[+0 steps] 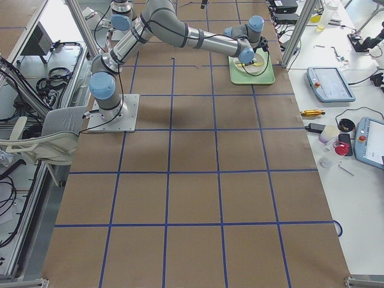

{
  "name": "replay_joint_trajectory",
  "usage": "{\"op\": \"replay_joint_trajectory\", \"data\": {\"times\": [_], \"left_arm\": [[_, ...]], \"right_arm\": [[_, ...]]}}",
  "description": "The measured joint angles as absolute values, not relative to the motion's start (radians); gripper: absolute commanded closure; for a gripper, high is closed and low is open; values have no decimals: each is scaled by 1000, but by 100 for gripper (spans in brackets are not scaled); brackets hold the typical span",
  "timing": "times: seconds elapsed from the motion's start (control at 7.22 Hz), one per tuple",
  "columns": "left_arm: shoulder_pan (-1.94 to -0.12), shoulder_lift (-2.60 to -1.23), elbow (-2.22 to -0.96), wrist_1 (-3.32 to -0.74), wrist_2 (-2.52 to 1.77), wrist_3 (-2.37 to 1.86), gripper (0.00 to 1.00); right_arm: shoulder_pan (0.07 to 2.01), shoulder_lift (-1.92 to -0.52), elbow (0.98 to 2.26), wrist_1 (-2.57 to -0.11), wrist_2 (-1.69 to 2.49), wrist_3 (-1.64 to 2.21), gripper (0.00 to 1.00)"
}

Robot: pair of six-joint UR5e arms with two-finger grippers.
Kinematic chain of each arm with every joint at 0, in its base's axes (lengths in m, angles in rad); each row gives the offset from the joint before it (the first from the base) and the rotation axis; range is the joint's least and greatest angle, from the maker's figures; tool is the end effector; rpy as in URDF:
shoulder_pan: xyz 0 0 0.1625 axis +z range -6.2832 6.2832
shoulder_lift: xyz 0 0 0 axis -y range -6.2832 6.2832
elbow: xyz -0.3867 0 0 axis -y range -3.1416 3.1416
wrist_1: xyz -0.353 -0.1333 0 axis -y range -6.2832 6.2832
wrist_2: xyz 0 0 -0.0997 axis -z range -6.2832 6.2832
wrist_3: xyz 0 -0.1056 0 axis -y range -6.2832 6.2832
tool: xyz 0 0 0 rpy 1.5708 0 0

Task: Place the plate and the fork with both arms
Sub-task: 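Close the right gripper on the yellow fork and lift it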

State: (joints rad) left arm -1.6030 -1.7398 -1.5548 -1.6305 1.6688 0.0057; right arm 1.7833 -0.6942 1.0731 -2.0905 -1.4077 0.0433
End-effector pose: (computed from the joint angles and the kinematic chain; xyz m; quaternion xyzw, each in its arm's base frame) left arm -0.1387 -0.4850 0.3661 0.0240 0.9929 0.1054 0.0501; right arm 0.3028 -0.6902 0.1901 -0.0897 0.9902 -0.0592 0.0895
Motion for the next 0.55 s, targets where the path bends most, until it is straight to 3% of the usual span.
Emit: {"op": "replay_joint_trajectory", "data": {"times": [0.14,0.28,0.42,0.55], "left_arm": [[-1603,-1739,-1555,-1628,1669,6,0],[-1602,-1739,-1555,-1627,1669,7,0],[-1602,-1738,-1555,-1626,1669,7,0],[-1602,-1737,-1555,-1626,1669,8,0]], "right_arm": [[1784,-699,1078,-2089,-1408,58,100],[1784,-704,1082,-2088,-1408,68,52],[1784,-706,1083,-2087,-1404,69,41],[1784,-706,1083,-2088,-1398,69,40]]}}
